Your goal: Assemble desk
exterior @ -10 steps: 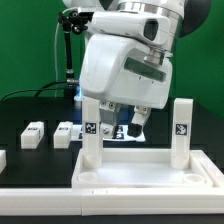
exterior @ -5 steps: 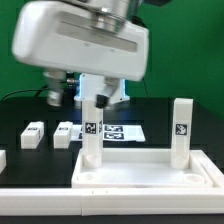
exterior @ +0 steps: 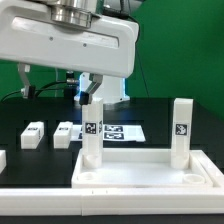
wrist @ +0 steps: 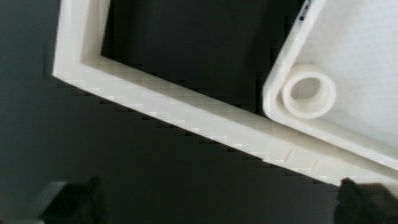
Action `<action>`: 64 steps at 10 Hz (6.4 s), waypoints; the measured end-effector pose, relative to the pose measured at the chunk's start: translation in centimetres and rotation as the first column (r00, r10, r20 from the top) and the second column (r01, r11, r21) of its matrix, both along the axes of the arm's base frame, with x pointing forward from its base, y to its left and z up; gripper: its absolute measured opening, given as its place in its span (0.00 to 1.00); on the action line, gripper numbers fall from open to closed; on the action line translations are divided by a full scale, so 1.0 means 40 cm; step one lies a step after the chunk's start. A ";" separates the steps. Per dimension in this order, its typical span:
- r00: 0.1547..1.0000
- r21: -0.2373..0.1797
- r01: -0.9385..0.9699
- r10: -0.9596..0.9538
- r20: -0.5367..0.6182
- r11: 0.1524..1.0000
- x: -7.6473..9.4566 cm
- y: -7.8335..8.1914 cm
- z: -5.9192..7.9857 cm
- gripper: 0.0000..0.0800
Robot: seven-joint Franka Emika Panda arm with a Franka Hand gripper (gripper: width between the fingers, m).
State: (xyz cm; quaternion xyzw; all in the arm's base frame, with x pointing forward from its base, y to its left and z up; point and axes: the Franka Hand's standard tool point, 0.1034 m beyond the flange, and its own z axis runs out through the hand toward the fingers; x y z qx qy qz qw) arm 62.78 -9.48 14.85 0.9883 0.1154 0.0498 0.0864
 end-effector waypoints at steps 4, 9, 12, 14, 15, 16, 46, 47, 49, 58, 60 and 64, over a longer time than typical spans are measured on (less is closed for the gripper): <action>0.957 0.173 0.283 -0.289 0.007 0.943 -0.083 -0.111 0.012 0.81; 0.847 0.257 0.526 -0.526 -0.073 0.811 -0.174 -0.158 -0.102 0.81; 0.825 0.259 0.559 -0.559 -0.080 0.788 -0.174 -0.156 -0.105 0.81; 0.840 0.268 0.543 -0.517 -0.167 0.796 -0.228 -0.180 -0.142 0.81; 0.818 0.275 0.571 -0.508 -0.270 0.773 -0.268 -0.186 -0.159 0.81; 0.795 0.265 0.579 -0.463 -0.392 0.771 -0.305 -0.176 -0.166 0.81; 0.407 0.064 0.665 -0.289 -0.866 0.744 -0.530 -0.063 -0.294 0.81; 0.406 0.064 0.663 -0.287 -0.868 0.746 -0.531 -0.058 -0.300 0.81; 0.408 0.064 0.661 -0.287 -0.867 0.748 -0.533 -0.054 -0.310 0.81; 0.389 0.052 0.661 -0.282 -0.877 0.749 -0.551 -0.048 -0.329 0.81; 0.389 0.052 0.661 -0.282 -0.877 0.749 -0.551 -0.048 -0.329 0.44; 0.389 0.052 0.661 -0.282 -0.877 0.749 -0.551 -0.048 -0.329 0.36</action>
Offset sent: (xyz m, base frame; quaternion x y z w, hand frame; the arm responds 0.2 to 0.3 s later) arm -0.0561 -0.0329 -0.0017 0.1273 -0.0094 0.2057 0.9703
